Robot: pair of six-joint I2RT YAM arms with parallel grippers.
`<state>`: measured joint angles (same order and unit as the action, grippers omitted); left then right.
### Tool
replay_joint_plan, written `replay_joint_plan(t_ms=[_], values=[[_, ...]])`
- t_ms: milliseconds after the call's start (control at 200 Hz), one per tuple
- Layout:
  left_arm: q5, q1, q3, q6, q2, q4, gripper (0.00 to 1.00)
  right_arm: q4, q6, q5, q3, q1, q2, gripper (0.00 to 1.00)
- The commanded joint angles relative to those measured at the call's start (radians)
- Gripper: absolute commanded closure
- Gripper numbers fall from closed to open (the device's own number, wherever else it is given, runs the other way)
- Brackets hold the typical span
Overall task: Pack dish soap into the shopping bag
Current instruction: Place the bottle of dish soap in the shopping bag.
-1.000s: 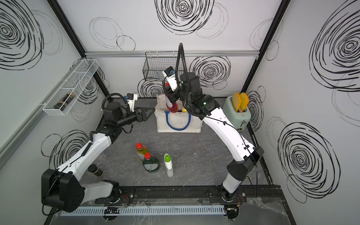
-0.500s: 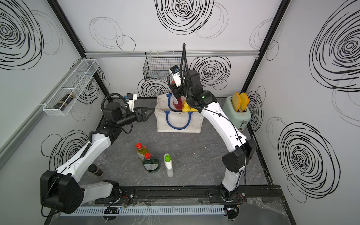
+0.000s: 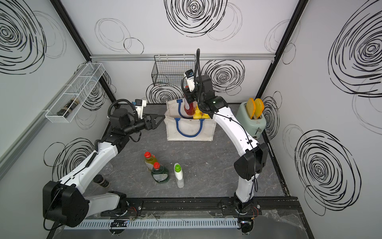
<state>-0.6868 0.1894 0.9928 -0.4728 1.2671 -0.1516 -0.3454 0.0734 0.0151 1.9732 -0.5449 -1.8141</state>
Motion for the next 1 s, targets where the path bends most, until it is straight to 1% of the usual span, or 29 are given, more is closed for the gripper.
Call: replay_joint_plan(t_ms=[0, 415, 996], values=[[-0.001, 0.005, 0.024, 0.012, -0.022, -0.022, 0.04, 0.177, -0.013, 0.048, -0.020, 0.002, 0.023, 1.00], [-0.002, 0.007, 0.023, 0.010, -0.020, -0.025, 0.04, 0.241, -0.030, 0.088, -0.150, 0.009, 0.023, 1.00], [-0.001, 0.007, 0.023, 0.013, -0.020, -0.022, 0.04, 0.286, -0.037, 0.116, -0.243, 0.025, -0.032, 1.00]])
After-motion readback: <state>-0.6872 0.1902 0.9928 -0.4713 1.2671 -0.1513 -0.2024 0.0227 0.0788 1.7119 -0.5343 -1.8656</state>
